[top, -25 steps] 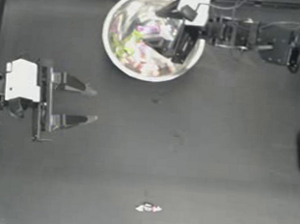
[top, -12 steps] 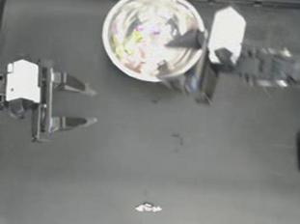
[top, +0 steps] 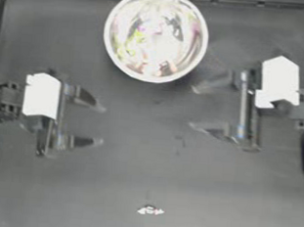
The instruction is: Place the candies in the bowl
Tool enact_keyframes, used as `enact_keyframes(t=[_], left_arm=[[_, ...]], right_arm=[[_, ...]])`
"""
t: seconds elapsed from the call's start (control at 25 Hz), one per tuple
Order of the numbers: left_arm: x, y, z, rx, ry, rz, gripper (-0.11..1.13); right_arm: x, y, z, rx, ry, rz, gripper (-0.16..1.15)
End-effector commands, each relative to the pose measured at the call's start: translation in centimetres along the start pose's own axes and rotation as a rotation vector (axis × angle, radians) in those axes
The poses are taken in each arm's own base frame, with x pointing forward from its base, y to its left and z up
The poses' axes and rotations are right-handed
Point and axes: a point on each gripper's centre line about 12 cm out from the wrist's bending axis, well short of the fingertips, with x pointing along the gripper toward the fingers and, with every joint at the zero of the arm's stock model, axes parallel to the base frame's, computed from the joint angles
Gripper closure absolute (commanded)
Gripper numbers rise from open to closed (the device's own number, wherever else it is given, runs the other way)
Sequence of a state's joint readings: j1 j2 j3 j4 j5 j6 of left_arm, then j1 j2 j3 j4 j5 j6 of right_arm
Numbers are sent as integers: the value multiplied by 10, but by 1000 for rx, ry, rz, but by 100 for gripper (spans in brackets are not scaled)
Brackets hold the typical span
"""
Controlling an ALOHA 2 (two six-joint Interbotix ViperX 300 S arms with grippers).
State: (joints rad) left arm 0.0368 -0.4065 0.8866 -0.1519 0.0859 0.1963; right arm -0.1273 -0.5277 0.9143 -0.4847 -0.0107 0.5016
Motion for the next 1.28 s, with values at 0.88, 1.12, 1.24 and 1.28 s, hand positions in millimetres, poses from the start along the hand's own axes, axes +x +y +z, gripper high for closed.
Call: enact_keyframes(t=[0.88, 1.12, 1.24, 1.28], left_arm=[[143, -79, 41, -26, 371, -141, 1], [155, -93, 39, -33, 446, -117, 2], [162, -100, 37, -23, 458, -112, 2], [164, -103, 37, -26, 460, -114, 2]], right_arm=[[-65, 20, -26, -14, -92, 84, -1], [-69, 20, -25, -19, -109, 85, -1], [-72, 20, -27, -15, -115, 86, -1], [-72, 20, -27, -13, -117, 87, -1]])
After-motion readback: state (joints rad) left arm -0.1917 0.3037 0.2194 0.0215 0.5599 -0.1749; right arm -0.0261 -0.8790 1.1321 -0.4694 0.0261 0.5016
